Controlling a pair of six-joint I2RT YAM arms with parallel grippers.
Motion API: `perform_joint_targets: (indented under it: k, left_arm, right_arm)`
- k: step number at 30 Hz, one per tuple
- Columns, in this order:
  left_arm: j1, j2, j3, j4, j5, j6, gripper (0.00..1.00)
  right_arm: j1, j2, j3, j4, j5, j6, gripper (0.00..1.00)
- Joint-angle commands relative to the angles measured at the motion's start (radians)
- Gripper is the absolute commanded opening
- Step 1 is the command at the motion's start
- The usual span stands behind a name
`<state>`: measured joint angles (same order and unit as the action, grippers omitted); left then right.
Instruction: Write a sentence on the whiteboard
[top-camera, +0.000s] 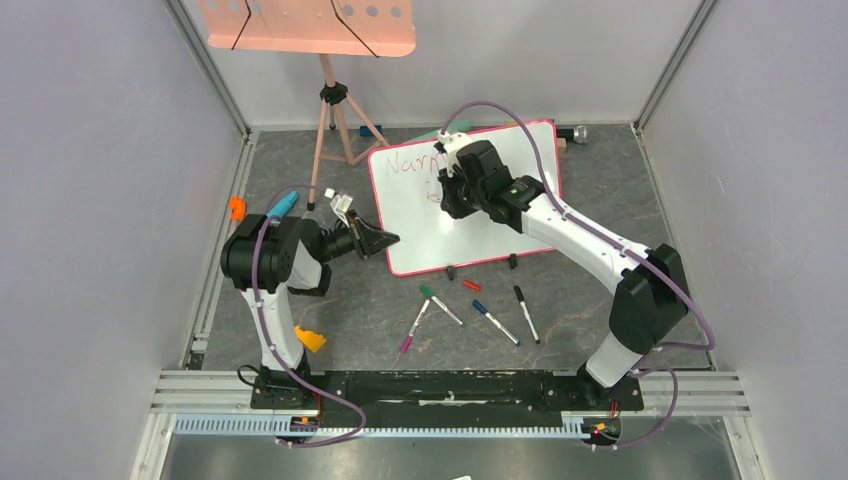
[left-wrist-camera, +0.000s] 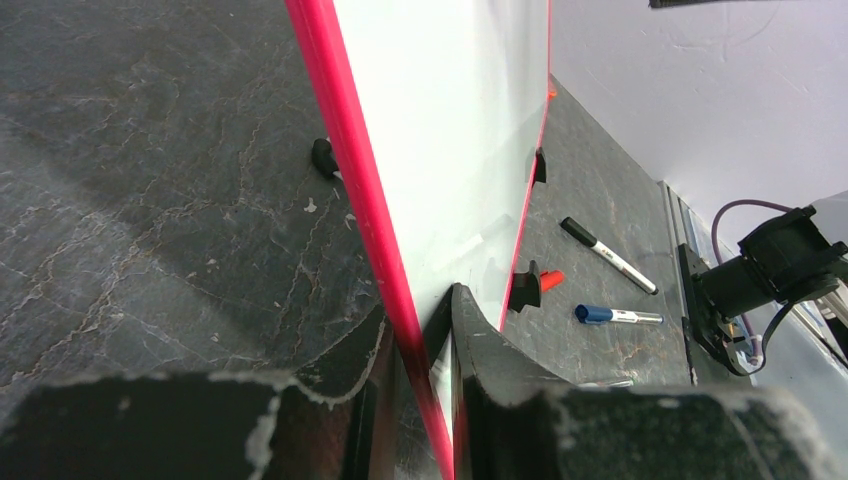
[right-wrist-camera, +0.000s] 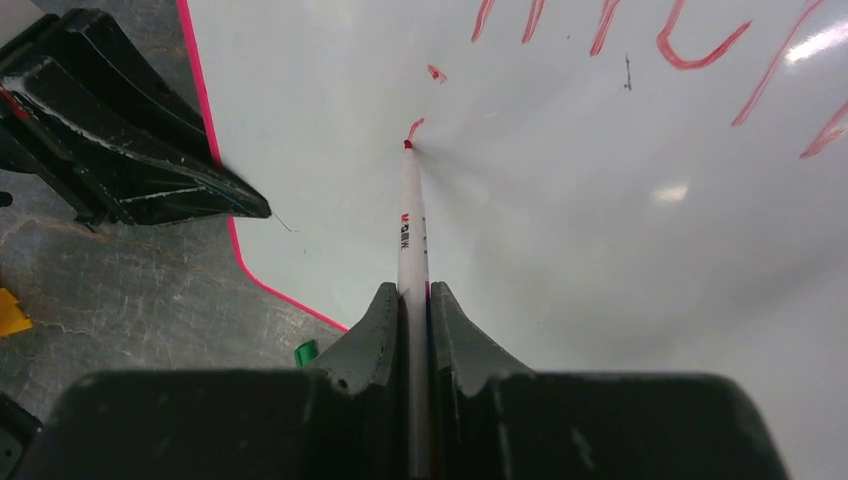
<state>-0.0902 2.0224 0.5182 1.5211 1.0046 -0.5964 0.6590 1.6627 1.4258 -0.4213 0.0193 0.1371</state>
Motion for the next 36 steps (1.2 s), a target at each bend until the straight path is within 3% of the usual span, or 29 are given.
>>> perform_joint_targets:
  k: [1,18,36]
  left_arm:
    - [0.018,0.030,0.017,0.036,-0.129,0.116,0.04]
    - [0.019,0.029,0.017,0.036,-0.129,0.116,0.04]
    - [0.019,0.028,0.015,0.036,-0.129,0.118,0.05]
  right_arm:
    - [-0.004,-0.027,-0.050,0.000,0.011,-0.011,0.00]
    - [-0.004,-0.072,0.038,0.022,-0.057,-0.028,0.00]
    - [-0.003,-0.014,0.134,-0.093,0.089,-0.026,0.00]
